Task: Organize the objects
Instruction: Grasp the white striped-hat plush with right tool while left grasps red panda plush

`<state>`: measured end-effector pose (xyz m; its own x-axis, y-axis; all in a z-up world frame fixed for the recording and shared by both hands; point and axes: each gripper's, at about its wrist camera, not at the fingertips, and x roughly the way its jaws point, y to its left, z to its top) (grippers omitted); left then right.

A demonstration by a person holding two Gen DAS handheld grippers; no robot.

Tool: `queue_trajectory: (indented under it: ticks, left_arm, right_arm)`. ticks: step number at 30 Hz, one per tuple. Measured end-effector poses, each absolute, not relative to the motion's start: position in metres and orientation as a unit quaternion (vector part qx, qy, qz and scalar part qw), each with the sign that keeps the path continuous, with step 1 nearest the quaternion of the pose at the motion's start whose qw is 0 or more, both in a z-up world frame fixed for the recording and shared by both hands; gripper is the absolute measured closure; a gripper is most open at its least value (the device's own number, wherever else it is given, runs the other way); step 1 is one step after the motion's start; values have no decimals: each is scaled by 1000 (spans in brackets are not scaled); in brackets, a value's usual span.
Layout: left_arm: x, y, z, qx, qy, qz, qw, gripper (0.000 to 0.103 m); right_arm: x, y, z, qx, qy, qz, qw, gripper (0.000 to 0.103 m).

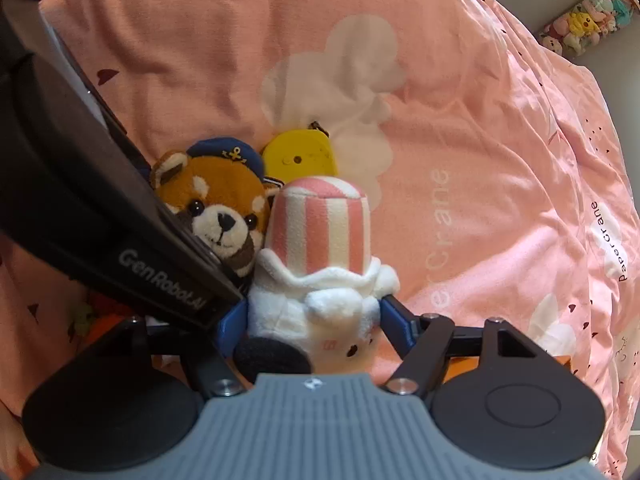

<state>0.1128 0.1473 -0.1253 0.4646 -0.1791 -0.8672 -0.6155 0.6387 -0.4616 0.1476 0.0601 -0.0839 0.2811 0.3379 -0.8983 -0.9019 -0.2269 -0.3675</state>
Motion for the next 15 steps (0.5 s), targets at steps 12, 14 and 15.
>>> queue_trajectory:
  ticks: [12,14,15]
  left_arm:
    - [100,147,-99,-370,462,138,794,46]
    - [98,147,-89,-358,446,138,808,46]
    - [96,148,-84,-352,439,140,815,46]
  right_arm:
    - [148,44,-59,-478,261,539,642,41]
    - [148,39,-50,-444,266,533,669,41]
    - [148,36,-45,-426,268,529,683,41]
